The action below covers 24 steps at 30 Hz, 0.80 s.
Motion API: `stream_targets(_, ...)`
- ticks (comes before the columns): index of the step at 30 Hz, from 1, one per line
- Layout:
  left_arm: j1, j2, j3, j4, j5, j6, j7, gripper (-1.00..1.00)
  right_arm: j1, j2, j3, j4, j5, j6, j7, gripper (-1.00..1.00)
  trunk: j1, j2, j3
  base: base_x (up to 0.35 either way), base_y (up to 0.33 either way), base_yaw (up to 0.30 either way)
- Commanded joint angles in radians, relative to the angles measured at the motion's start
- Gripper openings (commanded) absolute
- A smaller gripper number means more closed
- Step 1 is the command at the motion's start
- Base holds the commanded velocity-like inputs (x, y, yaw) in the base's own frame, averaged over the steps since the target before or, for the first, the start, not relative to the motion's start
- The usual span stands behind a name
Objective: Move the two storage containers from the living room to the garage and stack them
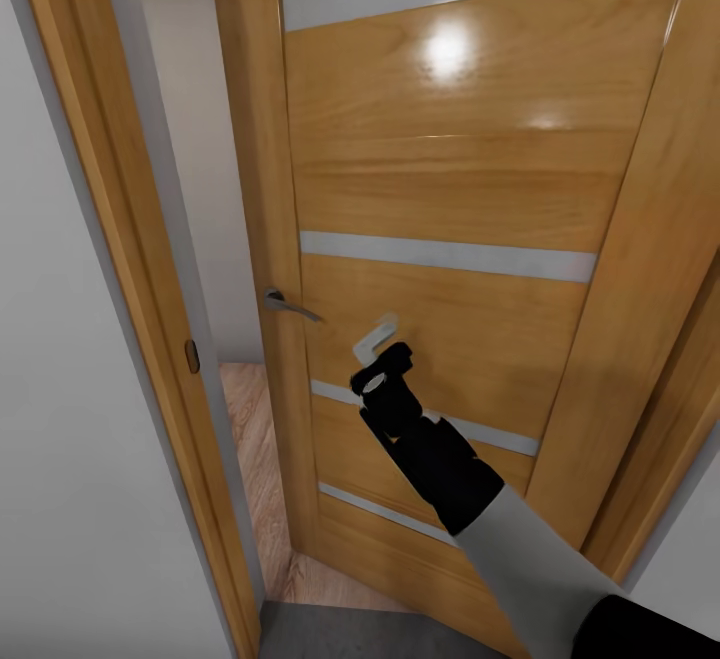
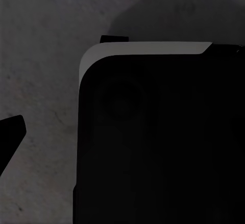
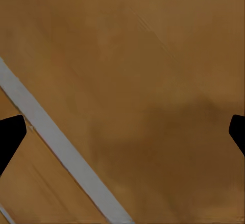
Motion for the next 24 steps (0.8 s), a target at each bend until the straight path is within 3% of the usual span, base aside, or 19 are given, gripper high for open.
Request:
stream_targets(1, 0.0, 0.0, 0.0, 0.0, 0.005, -0.002, -0.001, 1.0, -0.001, 0.0, 0.002, 0.011, -0.001, 0.003, -0.005, 1.0, 0.0, -0.001, -0.001, 0.0, 0.0, 0.0)
stream_targets(4, 0.0, 0.0, 0.0, 0.0, 0.006, -0.002, -0.001, 1.0, -0.009, 0.0, 0.004, 0.054, -0.001, -0.016, -0.005, 1.0, 0.0, -0.001, -0.001, 0.0, 0.0, 0.0)
stream_targets(10, 0.0, 0.0, 0.0, 0.0, 0.006, -0.002, -0.001, 1.0, -0.105, 0.0, 0.004, 0.207, -0.005, -0.071, -0.007, 1.0, 0.0, -0.001, -0.001, 0.0, 0.0, 0.0)
stream_targets(15, 0.0, 0.0, 0.0, 0.0, 0.006, -0.002, 0.0, 1.0, -0.154, 0.0, 0.004, 0.267, -0.038, -0.085, -0.008, 1.0, 0.0, -0.001, -0.001, 0.0, 0.0, 0.0)
stream_targets(21, 0.0, 0.0, 0.0, 0.0, 0.006, -0.002, -0.001, 1.0, -0.224, 0.0, 0.003, 0.364, -0.048, -0.097, -0.01, 1.0, 0.0, -0.001, -0.001, 0.0, 0.0, 0.0)
stream_targets(24, 0.0, 0.0, 0.0, 0.0, 0.006, -0.002, -0.001, 1.0, -0.306, 0.0, 0.0, 0.502, -0.102, -0.141, -0.016, 1.0, 0.0, -0.001, -0.001, 0.0, 0.0, 0.0)
